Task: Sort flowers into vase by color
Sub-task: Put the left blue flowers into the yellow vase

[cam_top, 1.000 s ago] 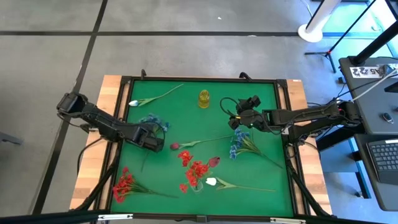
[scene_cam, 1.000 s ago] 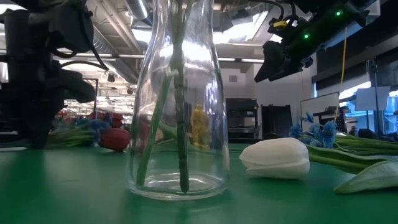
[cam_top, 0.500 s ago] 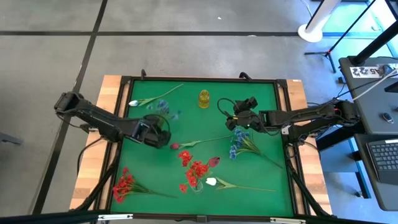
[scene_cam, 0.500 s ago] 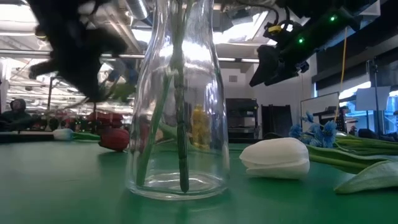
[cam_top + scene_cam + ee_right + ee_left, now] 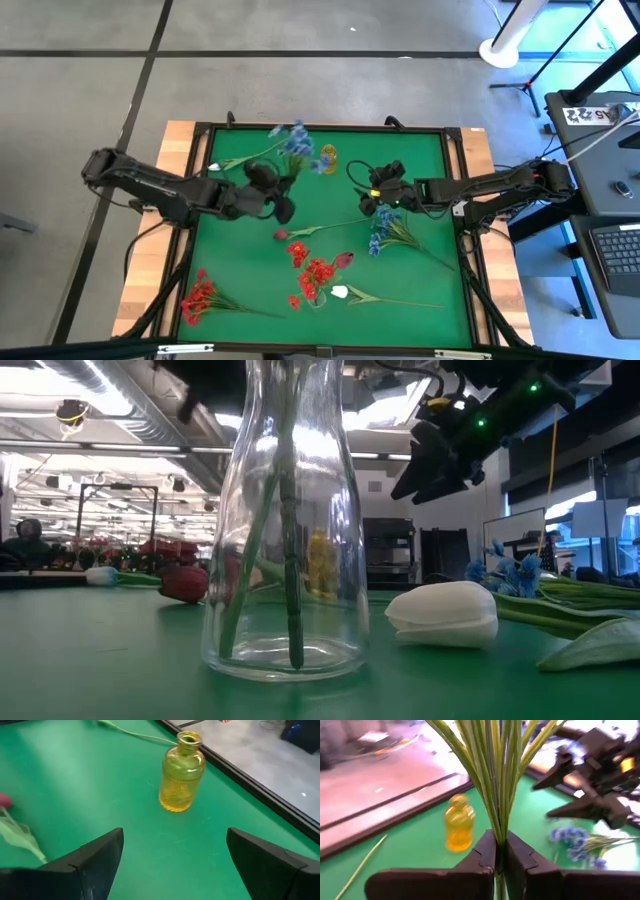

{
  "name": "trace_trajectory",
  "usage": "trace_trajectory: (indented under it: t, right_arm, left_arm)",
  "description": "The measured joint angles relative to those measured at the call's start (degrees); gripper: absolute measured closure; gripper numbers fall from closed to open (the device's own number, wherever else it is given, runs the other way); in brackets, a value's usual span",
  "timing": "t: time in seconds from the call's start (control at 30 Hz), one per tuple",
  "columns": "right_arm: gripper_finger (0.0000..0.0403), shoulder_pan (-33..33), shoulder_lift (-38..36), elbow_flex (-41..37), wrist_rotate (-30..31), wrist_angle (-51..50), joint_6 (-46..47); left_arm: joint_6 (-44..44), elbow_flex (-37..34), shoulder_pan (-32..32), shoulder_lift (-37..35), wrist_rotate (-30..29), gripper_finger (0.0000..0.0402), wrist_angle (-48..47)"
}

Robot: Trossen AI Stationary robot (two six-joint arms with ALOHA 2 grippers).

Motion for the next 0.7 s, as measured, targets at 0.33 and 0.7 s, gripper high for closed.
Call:
trace_trajectory:
  t: [0.33,0.7]
  right_arm:
    - [0.0049,0.0,0.0,0.0,-2.0,0.0,-0.5]
    - [0.0049,-0.1,0.0,0.0,-0.7,9.2,-10.0]
  left_arm:
    - [16.0,-9.5,23.4,0.1,37.2,0.0394,36.6]
    - [16.0,-9.7,38.6,10.6,53.7,0.0393,54.4]
